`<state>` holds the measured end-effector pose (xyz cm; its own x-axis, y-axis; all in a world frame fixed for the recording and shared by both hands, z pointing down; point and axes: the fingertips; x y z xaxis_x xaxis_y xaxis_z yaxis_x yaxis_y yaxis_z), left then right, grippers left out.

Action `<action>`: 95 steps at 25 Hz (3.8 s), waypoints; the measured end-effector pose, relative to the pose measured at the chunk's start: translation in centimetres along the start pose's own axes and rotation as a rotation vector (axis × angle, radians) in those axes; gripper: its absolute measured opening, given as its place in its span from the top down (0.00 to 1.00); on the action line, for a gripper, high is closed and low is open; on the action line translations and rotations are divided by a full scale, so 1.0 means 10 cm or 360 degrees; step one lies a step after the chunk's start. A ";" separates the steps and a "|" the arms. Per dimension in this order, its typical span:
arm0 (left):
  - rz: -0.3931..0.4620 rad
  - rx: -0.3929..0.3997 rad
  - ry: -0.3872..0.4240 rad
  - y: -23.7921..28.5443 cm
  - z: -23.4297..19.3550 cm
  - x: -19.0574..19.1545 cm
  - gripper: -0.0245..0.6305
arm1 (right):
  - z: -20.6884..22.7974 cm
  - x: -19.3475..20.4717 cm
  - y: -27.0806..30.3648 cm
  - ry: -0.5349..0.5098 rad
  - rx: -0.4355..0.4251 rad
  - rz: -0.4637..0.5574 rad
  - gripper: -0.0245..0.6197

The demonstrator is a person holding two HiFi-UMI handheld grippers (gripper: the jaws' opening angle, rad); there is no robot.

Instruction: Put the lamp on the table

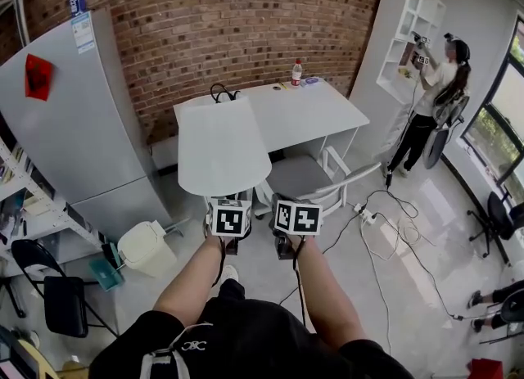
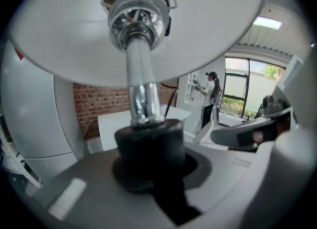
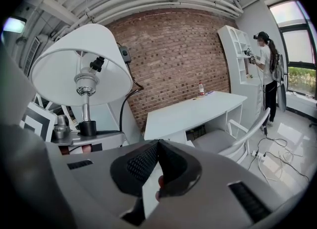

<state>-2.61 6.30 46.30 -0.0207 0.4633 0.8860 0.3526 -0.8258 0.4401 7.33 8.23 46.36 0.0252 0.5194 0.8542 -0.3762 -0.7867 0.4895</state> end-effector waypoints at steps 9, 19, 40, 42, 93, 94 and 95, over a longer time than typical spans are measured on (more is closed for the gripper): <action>0.0010 -0.0028 -0.0007 0.77 -0.73 -0.61 0.86 | 0.01 -0.64 1.03 0.0000 -0.0035 -0.0035 0.97; 0.0002 0.0002 -0.0024 1.56 -1.39 -1.08 0.86 | 0.04 -1.20 2.03 -0.0021 -0.0029 -0.0071 0.97; -0.0076 0.0089 0.0029 2.42 -1.80 -1.32 0.86 | 0.40 -1.42 2.87 0.0111 0.0057 -0.0098 0.97; -0.0077 0.0093 0.0020 2.50 -1.81 -1.35 0.86 | 0.44 -1.43 2.94 0.0113 0.0056 -0.0107 0.97; 0.0052 0.0112 0.0247 7.68 -1.99 -2.78 0.86 | 3.51 -1.99 5.65 0.0359 0.0100 -0.0287 0.97; 0.0057 0.0101 0.0251 7.78 -2.03 -2.80 0.86 | 3.55 -1.99 5.70 0.0365 0.0101 -0.0286 0.97; 0.0065 0.0091 0.0258 7.87 -2.07 -2.83 0.86 | 3.59 -1.97 5.75 0.0375 0.0101 -0.0287 0.97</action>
<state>6.32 -78.41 58.91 -0.1540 0.3681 0.9169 0.4089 -0.8211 0.3983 18.48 -59.21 63.93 -0.1324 0.7099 0.6918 -0.3262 -0.6903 0.6459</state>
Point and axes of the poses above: the fingertips, and each gripper's own axes: y forward along the fingers, z to its right, x out of its underside, and after that the axes turned 6 degrees about -y, right-handed
